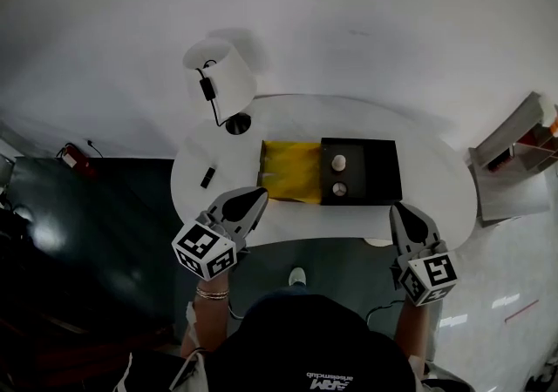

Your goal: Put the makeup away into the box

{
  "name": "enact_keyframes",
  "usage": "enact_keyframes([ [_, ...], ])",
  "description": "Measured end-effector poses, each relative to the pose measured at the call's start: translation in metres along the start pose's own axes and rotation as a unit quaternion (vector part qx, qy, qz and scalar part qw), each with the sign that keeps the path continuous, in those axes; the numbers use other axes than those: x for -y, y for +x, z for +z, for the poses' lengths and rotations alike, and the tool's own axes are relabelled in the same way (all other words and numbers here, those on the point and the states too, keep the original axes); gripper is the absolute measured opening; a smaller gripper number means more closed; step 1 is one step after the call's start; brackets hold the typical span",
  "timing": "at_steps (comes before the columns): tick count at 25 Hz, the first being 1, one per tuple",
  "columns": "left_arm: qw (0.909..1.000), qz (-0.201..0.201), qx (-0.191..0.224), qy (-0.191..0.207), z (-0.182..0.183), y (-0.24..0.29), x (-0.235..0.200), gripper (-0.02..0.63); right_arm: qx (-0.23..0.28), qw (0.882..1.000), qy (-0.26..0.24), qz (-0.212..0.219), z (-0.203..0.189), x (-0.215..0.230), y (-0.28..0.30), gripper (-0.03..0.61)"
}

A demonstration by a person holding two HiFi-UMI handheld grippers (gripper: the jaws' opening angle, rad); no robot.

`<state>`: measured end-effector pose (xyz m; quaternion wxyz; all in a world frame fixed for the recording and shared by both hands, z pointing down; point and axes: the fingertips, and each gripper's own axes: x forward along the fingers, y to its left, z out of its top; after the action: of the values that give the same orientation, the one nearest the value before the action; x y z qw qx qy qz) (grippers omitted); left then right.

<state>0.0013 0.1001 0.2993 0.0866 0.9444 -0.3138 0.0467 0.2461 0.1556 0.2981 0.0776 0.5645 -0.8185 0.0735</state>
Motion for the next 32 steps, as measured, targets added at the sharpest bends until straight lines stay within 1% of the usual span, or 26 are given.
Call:
enact_keyframes([
  [4,0.9997,-0.017,-0.014,-0.007,-0.008,0.009,-0.017,0.017,-0.002,1.000,-0.003,-0.006,0.007,-0.001,0.029,0.018],
  [7,0.9995,-0.019,-0.020,-0.013,-0.015,0.013,-0.030,0.017,-0.007,1.000,0.000,-0.008,0.006,-0.004,0.042,0.018],
  [14,0.9992,-0.029,-0.021,-0.019,-0.019,0.019,-0.044,0.017,-0.027,1.000,-0.007,-0.014,-0.001,-0.005,0.053,0.018],
  [18,0.9988,-0.029,-0.029,-0.028,-0.027,0.019,-0.051,0.017,-0.038,0.999,-0.011,-0.015,-0.004,-0.008,0.058,0.018],
  [25,0.9977,-0.032,-0.043,-0.042,-0.042,0.030,-0.054,0.017,-0.069,0.997,-0.009,-0.018,-0.020,-0.011,0.056,0.018],
  [29,0.9974,-0.031,-0.043,-0.048,-0.045,0.035,-0.050,0.017,-0.066,0.997,0.019,-0.020,-0.022,-0.012,0.058,0.018],
  [32,0.9975,-0.030,-0.045,-0.047,-0.046,0.035,-0.051,0.017,-0.071,0.997,0.017,-0.016,-0.026,-0.010,0.063,0.018],
])
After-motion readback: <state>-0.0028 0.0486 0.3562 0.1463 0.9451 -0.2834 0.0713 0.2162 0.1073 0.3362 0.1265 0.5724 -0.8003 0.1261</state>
